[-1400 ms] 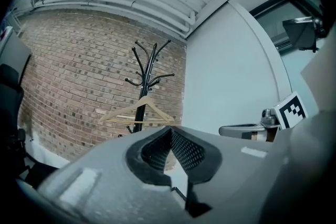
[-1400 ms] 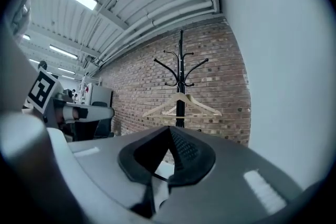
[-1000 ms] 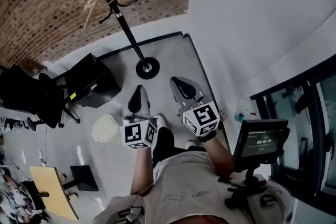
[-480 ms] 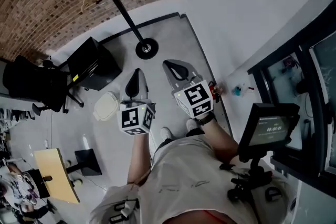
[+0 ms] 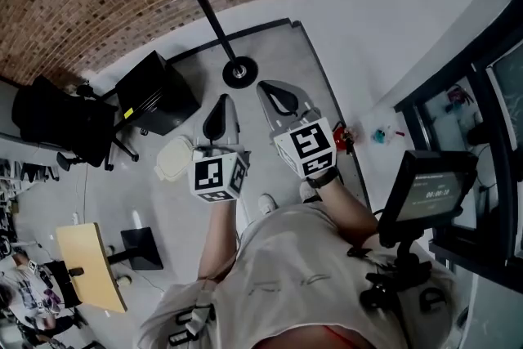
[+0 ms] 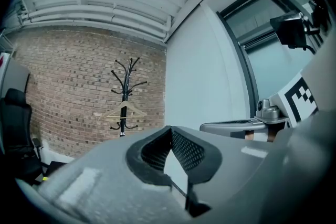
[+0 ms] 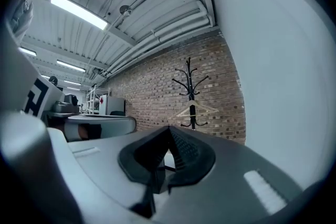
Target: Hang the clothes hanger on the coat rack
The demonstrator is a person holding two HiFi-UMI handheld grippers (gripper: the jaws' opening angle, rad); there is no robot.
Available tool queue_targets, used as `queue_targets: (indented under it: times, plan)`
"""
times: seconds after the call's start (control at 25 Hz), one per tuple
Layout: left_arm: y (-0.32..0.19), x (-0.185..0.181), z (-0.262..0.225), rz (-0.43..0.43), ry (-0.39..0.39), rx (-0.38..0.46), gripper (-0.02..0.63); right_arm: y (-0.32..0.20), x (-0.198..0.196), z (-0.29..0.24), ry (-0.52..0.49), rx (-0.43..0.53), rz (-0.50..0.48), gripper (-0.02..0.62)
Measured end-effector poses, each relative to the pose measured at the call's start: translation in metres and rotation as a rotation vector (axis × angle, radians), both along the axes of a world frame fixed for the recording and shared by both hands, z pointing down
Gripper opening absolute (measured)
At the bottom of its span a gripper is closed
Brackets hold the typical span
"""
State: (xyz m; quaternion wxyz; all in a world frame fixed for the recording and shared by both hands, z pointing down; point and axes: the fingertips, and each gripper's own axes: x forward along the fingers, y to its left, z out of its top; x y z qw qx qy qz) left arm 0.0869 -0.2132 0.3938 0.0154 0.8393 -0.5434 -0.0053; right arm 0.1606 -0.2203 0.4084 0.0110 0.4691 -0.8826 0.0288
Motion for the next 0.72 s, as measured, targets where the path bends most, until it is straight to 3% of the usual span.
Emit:
queue_targets:
  times: [0.32,0.72]
  plan:
    - [-0.01,-0.019,-0.022,0.004,0.014,0.044,0.002,-0.013,-0.009,-0.022,0.027,0.043,0.042,0.003]
    - [-0.009,-0.029,-0.017,0.026,0.027,0.035,0.002,-0.01,-0.022,-0.017,0.046,0.035,0.055,0.003]
